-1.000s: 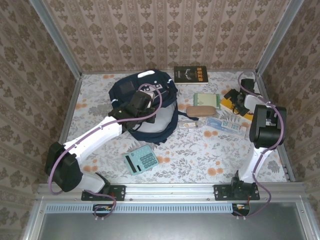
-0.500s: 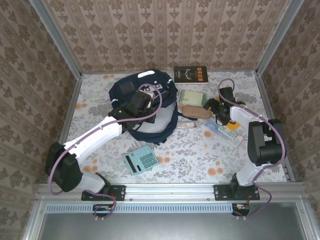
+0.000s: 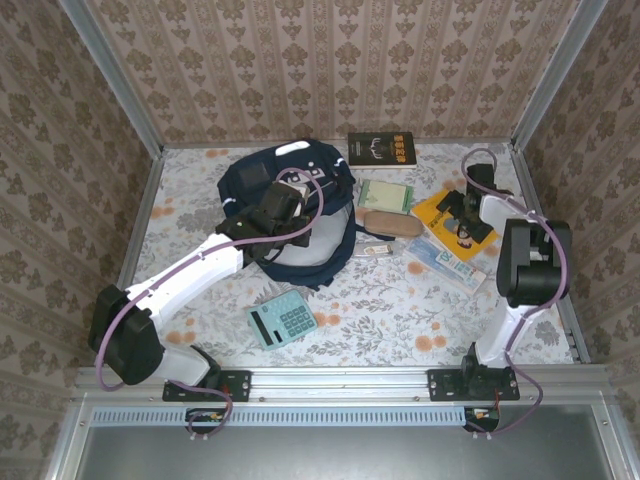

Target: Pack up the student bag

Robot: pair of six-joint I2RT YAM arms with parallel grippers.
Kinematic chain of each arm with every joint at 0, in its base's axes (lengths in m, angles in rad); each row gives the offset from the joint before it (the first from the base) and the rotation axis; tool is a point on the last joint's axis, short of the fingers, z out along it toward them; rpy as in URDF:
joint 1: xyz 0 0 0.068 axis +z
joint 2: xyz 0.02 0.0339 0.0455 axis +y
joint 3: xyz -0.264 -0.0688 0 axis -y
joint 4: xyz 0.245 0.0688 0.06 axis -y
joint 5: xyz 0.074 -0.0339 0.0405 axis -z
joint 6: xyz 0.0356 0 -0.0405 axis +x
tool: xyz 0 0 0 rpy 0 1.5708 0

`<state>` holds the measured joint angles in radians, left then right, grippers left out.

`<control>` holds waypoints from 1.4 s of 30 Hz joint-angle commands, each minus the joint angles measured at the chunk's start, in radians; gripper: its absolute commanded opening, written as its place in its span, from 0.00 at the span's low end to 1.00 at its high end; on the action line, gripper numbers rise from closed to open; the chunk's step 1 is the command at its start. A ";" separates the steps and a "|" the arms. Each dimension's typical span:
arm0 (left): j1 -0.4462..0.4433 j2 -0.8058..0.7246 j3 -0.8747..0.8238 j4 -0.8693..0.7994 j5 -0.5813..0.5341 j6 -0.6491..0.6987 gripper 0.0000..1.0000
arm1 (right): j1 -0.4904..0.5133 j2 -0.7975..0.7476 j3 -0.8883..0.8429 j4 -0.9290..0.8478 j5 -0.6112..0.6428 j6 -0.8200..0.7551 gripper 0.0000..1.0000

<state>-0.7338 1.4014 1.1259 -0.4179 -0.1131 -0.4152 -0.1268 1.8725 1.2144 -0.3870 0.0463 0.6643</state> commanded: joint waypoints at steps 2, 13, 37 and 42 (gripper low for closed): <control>-0.011 -0.045 0.002 0.045 -0.003 -0.002 0.00 | 0.027 0.001 -0.062 0.007 -0.059 0.054 1.00; -0.011 -0.026 0.003 0.051 0.006 -0.007 0.00 | 0.245 -0.197 -0.342 0.176 -0.166 0.230 0.99; -0.074 -0.041 0.047 0.005 -0.113 0.065 0.43 | 0.221 -0.468 -0.392 0.089 0.069 0.028 0.99; -0.183 0.008 0.102 0.021 -0.162 0.106 0.43 | 0.180 -0.425 -0.411 0.157 0.007 0.015 0.93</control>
<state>-0.8738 1.3979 1.1717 -0.4168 -0.2272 -0.3553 0.0654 1.4269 0.8062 -0.2722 0.0799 0.7078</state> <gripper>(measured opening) 0.431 0.932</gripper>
